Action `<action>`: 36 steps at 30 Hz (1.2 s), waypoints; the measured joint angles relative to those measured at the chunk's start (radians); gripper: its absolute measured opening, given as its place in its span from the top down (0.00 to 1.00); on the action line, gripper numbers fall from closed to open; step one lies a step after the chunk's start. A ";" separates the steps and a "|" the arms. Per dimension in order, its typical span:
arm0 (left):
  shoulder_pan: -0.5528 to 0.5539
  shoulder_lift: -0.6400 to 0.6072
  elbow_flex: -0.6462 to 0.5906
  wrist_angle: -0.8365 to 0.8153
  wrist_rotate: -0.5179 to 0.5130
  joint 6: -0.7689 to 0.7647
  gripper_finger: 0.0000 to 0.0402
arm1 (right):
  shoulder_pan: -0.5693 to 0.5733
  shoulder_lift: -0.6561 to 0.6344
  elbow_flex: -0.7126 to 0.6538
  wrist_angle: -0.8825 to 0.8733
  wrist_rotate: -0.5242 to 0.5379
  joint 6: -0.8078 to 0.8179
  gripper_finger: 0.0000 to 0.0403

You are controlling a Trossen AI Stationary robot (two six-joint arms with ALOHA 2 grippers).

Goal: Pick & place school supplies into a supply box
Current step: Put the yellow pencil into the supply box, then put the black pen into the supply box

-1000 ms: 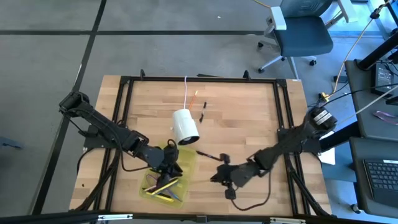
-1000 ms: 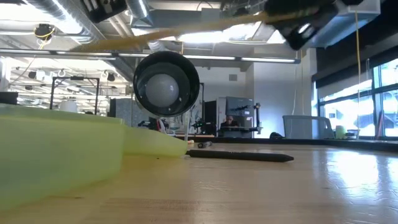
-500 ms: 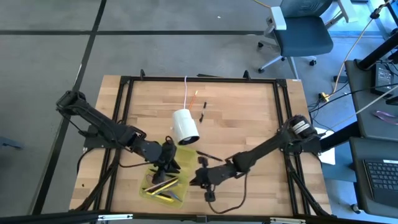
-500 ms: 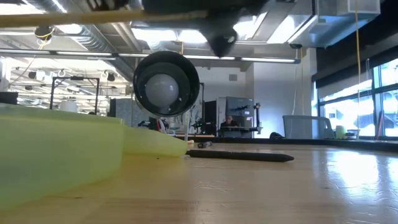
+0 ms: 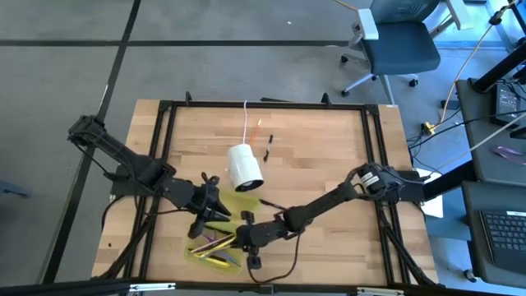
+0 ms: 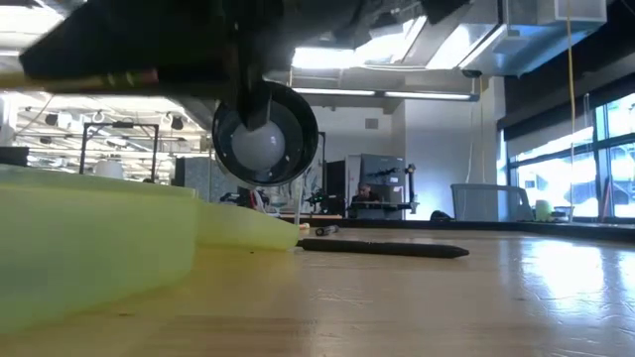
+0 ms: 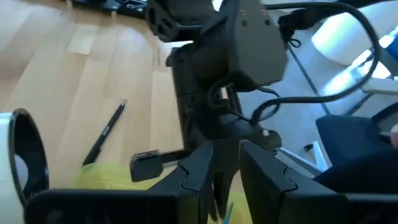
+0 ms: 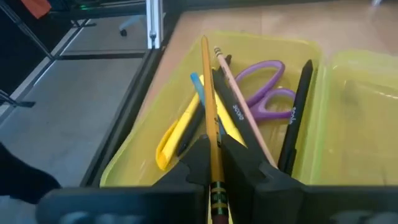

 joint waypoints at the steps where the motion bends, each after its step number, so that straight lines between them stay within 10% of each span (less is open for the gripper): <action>1: -0.002 -0.001 0.000 0.000 0.000 0.003 0.82 | -0.003 0.006 0.003 0.004 -0.008 0.008 0.92; 29: -0.012 0.000 0.000 -0.014 0.010 0.013 0.82 | -0.019 -0.012 0.003 -0.056 -0.094 0.083 0.87; 36: -0.012 0.000 -0.001 -0.031 0.011 0.013 0.82 | 0.014 -0.116 0.003 -0.258 0.120 0.099 0.87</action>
